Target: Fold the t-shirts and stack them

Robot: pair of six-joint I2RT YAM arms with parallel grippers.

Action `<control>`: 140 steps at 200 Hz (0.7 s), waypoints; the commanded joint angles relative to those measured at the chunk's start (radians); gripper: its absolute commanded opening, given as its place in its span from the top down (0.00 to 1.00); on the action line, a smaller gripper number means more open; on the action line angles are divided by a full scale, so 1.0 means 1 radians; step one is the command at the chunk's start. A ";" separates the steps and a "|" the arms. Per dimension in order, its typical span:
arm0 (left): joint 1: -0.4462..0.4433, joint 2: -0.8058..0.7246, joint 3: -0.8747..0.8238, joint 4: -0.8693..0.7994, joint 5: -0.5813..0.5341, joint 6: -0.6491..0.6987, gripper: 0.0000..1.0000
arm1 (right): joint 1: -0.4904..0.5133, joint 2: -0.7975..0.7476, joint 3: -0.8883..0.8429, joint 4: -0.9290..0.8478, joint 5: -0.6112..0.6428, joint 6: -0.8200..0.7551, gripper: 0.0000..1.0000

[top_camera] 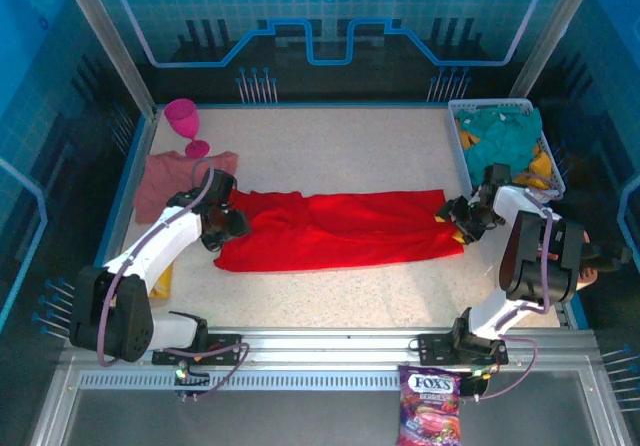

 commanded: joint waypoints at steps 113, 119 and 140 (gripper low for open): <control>-0.011 0.001 -0.021 0.024 0.035 0.010 0.44 | 0.227 -0.142 -0.048 -0.033 0.054 0.063 0.14; -0.012 0.001 -0.022 0.025 0.036 0.009 0.44 | 0.233 -0.135 -0.050 -0.025 0.055 0.069 0.13; -0.014 -0.002 -0.022 0.025 0.040 0.008 0.44 | 0.240 -0.098 -0.044 -0.003 0.043 0.081 0.13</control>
